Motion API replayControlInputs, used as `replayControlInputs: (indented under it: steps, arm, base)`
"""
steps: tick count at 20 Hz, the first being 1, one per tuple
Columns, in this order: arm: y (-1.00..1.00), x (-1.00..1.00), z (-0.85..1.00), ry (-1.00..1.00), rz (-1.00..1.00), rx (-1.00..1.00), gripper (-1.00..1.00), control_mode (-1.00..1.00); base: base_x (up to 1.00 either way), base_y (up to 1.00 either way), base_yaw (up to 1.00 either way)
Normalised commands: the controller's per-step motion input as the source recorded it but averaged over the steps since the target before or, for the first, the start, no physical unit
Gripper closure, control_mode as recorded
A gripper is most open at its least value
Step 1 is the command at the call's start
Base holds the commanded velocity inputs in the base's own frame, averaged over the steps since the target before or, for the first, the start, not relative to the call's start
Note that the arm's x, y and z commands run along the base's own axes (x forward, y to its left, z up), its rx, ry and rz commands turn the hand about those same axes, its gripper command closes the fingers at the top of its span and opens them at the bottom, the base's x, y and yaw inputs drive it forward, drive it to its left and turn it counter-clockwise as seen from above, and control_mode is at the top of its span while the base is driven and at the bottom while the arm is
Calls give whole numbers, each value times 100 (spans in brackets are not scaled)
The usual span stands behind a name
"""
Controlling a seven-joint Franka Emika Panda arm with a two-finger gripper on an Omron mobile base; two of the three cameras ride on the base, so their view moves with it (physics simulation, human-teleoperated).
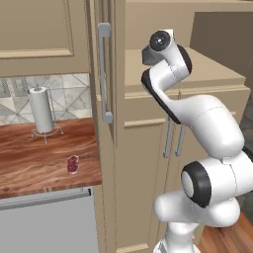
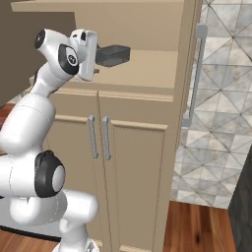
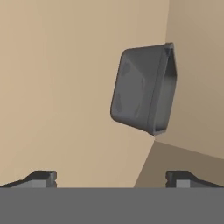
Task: Retrieve the tupperware from the cabinet, then place the raw meat into the tupperware to avoid contamination.
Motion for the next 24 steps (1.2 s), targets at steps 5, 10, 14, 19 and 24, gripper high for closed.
replayControlInputs:
  steps: [5, 10, 14, 19, 24]
  arm:
    - [0, 31, -3, 0, 0, 0, -100, -100]
    - [0, 32, -9, 0, 0, 0, -100, -100]
    - [0, 42, -7, 0, 0, 1, -100, -100]
    - [0, 45, -9, 0, 0, 0, -100, -100]
    - [0, 37, -16, 0, 0, 0, -100, -100]
  base:
    - [0, 0, 0]
    - [0, 0, 0]
    - [0, 0, 0]
    - [0, 0, 0]
    - [0, 0, 0]
